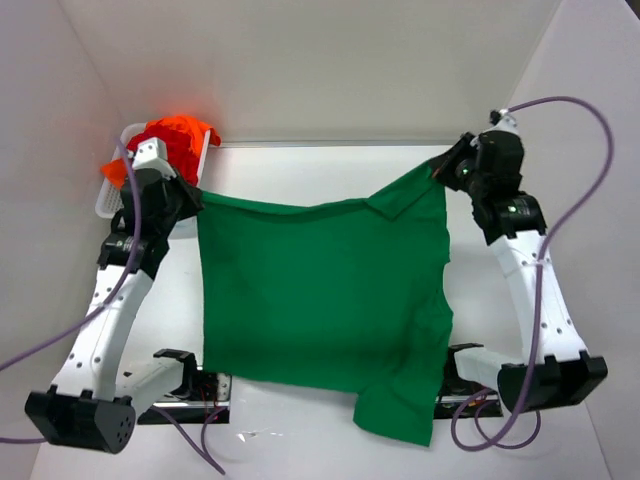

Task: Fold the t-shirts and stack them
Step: Flatten out the tshirt

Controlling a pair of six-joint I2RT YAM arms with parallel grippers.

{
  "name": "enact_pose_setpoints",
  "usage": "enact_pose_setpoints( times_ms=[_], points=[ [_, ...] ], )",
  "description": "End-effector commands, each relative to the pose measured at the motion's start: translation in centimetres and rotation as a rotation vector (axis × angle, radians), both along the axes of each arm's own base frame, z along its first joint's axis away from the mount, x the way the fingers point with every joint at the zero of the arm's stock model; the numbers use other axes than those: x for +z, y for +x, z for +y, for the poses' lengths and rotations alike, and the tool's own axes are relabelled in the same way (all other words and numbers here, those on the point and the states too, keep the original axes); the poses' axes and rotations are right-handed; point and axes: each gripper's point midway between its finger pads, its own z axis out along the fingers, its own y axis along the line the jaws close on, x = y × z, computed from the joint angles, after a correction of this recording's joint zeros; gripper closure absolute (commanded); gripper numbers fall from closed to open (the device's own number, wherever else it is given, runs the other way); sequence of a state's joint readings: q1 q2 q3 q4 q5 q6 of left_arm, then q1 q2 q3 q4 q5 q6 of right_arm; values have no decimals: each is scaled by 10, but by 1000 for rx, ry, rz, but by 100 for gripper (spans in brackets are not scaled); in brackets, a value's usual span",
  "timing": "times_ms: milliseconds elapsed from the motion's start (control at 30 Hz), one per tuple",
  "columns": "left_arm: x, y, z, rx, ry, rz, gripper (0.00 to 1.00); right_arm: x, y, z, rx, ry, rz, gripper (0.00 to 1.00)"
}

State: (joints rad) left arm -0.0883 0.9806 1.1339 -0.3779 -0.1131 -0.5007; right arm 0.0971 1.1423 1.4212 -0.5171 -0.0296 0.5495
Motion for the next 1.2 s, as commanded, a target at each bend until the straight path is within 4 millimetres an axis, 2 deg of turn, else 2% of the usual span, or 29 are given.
enact_pose_setpoints(
  times_ms=[0, 67, 100, 167, 200, 233, 267, 333, 367, 400, 433, 467, 500, 533, 567, 600, 633, 667, 700, 733, 767, 800, 833, 867, 900, 1033, 1100, 1133, 1167],
  points=[
    [17, 23, 2, 21, 2, -114, 100, 16, 16, -12, -64, -8, -115, 100],
    [-5, 37, 0, 23, -5, -79, 100, -13, 34, -10, -64, -14, -67, 100],
    [-26, 48, -1, 23, 0, -31, 100, -25, 40, -9, -66, -8, -46, 100],
    [-42, 61, 2, 32, 3, -3, 100, -59, 59, -8, -65, -15, 16, 100],
    [-63, 72, 1, 32, 8, 46, 100, -71, 65, -7, -65, -17, 35, 100],
    [-72, 78, 4, 41, 9, 66, 100, -80, 71, -7, -65, -19, 48, 100],
    [-73, 86, 3, 44, 1, 63, 100, -99, 80, -5, -67, -15, 86, 100],
    [-88, 104, 2, 44, 4, 96, 100, -110, 92, -4, -67, -16, 92, 100],
    [-91, 111, 1, 44, 4, 98, 100, -125, 102, -6, -80, -23, 122, 100],
    [-109, 121, 1, 41, 16, 140, 100, -129, 109, -7, -89, -27, 125, 100],
    [-103, 131, 0, 41, 15, 129, 100, -135, 114, -6, -89, -28, 138, 100],
    [-106, 137, 0, 41, 16, 138, 100, -130, 123, -6, -89, -26, 120, 100],
    [-121, 146, 4, 51, 18, 171, 100, -147, 132, -5, -89, -31, 156, 100],
    [-122, 153, 4, 52, 18, 167, 100, -151, 138, -4, -89, -32, 164, 100],
    [-114, 163, 3, 52, 16, 141, 100, -142, 148, -3, -89, -29, 140, 100],
    [-125, 172, 9, 64, 16, 158, 100, -158, 156, -3, -89, -33, 170, 100],
    [-124, 179, 9, 64, 15, 147, 100, -160, 161, -2, -89, -33, 173, 100],
    [-125, 185, 8, 64, 15, 147, 100, -152, 169, -1, -89, -31, 154, 100],
    [-121, 200, 14, 70, 26, 130, 100, -152, 174, -3, -98, -33, 153, 100],
    [-118, 209, 14, 64, 41, 121, 100, -161, 181, -2, -98, -36, 168, 100],
    [-115, 217, 14, 60, 52, 111, 100, -149, 189, -4, -108, -46, 139, 100],
    [-128, 226, 19, 65, 63, 135, 100, -147, 194, -4, -108, -45, 132, 100],
    [-124, 234, 20, 59, 79, 123, 100, -153, 200, -3, -108, -46, 141, 100],
    [-106, 246, 20, 61, 77, 82, 100, -145, 206, -2, -108, -44, 126, 100],
    [-117, 254, 26, 67, 89, 96, 100, -143, 211, -9, -120, -43, 122, 100],
    [-117, 283, 32, 63, 105, 71, 100, -145, 227, -14, -127, -50, 119, 100],
    [-129, 294, 38, 73, 105, 84, 100, -150, 232, -15, -137, -55, 131, 100],
    [-119, 302, 36, 58, 111, 51, 100, -153, 235, -15, -134, -64, 132, 100],
    [-129, 309, 37, 54, 121, 61, 100, -157, 239, -15, -134, -65, 136, 100]
  ],
)
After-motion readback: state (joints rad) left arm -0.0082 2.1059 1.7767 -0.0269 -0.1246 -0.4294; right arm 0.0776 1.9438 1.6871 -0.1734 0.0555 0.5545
